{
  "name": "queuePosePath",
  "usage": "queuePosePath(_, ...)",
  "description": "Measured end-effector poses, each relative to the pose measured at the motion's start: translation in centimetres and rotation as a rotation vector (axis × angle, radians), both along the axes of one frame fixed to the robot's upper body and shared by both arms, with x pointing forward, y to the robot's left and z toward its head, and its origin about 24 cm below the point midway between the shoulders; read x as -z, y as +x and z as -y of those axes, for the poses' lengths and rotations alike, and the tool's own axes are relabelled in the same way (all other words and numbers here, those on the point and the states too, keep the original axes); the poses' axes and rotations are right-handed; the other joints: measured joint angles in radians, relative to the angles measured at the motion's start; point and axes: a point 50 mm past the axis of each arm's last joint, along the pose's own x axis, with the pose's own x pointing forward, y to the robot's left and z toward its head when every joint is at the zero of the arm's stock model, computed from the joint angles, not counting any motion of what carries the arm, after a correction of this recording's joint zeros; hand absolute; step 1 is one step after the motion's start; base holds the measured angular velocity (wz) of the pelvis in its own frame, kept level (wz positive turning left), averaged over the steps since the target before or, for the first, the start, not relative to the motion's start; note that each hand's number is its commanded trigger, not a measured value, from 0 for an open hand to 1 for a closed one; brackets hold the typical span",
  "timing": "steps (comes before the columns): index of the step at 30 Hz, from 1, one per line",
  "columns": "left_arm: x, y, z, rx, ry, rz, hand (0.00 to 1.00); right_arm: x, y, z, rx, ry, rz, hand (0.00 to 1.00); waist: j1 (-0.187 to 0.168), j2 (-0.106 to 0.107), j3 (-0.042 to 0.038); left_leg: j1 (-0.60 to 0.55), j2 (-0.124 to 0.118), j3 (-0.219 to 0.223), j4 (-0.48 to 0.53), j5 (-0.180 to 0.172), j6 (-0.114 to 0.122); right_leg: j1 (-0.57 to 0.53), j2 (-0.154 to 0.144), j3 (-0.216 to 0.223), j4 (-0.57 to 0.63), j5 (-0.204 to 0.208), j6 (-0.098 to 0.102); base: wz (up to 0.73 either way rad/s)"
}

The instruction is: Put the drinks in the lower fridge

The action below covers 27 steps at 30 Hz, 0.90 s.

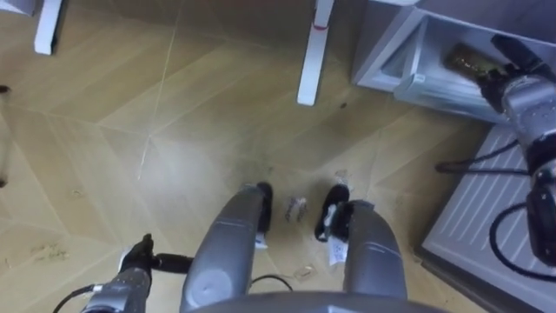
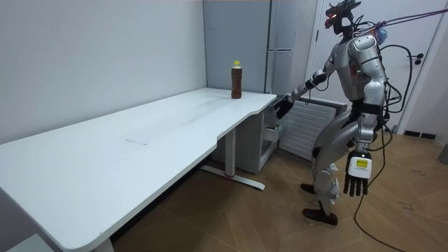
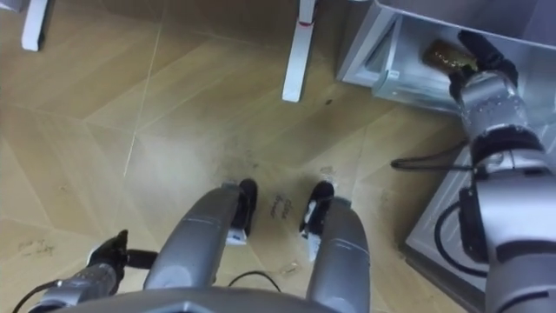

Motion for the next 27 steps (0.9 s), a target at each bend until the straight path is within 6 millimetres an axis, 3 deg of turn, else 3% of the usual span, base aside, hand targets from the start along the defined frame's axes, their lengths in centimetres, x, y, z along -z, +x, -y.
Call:
queuePosePath(12, -0.3, -0.2, -1.5, -0.065, -0.047, 0.018, 0.00, 4.2, -4.1, 1.2, -0.058, -0.027, -0.083, 0.00, -0.011, 0.002, -0.0007, 0.197, 0.007, -0.005, -0.129, 0.014, -0.002, 0.198, 0.023, -0.003, -0.130, 0.020, 0.005, -0.01)
queuePosePath(18, 0.0, -1.5, -1.7, -0.088, -0.066, -0.011, 0.00, 6.1, -6.5, 1.5, -0.101, -0.035, -0.122, 0.00, -0.031, 0.014, -0.0090, 0.309, 0.009, -0.010, -0.196, 0.015, -0.003, 0.315, 0.033, -0.025, -0.201, 0.022, 0.012, 0.01)
queuePosePath(20, 0.0, -2.3, -2.1, -0.133, -0.070, -0.017, 0.00, 7.2, -8.1, 1.8, -0.115, -0.039, -0.152, 0.00, -0.037, 0.020, -0.0183, 0.382, 0.011, -0.010, -0.243, 0.017, -0.005, 0.386, 0.039, -0.031, -0.247, 0.026, 0.016, -0.05)
queuePosePath(21, 0.0, -2.7, -2.3, -0.154, -0.069, -0.021, 0.00, 7.9, -9.3, 2.0, -0.119, -0.040, -0.177, 0.00, -0.038, 0.020, -0.0324, 0.415, 0.010, -0.008, -0.270, 0.020, -0.006, 0.416, 0.041, -0.032, -0.268, 0.027, 0.018, -0.05)
queuePosePath(23, 0.0, -3.2, -2.5, -0.175, -0.065, -0.019, 0.00, 9.0, -10.9, 2.0, -0.137, -0.045, -0.219, 0.00, -0.042, 0.017, -0.0447, 0.467, 0.010, -0.002, -0.311, 0.024, -0.008, 0.460, 0.046, -0.027, -0.295, 0.027, 0.020, -0.07)
queuePosePath(25, -0.1, -3.8, -2.9, -0.202, -0.055, -0.016, 0.00, 10.3, -12.7, 1.6, -0.153, -0.030, -0.260, 0.00, -0.056, 0.013, -0.0512, 0.519, 0.015, -0.006, -0.344, 0.026, -0.010, 0.514, 0.058, -0.029, -0.332, 0.029, 0.024, 0.00)
queuePosePath(27, 0.0, -4.5, -3.1, -0.215, -0.049, -0.027, 0.00, 11.5, -14.3, 0.8, -0.188, -0.018, -0.305, 0.00, -0.068, 0.012, -0.0527, 0.569, 0.020, -0.006, -0.372, 0.027, -0.012, 0.569, 0.069, -0.029, -0.364, 0.032, 0.027, -0.02)
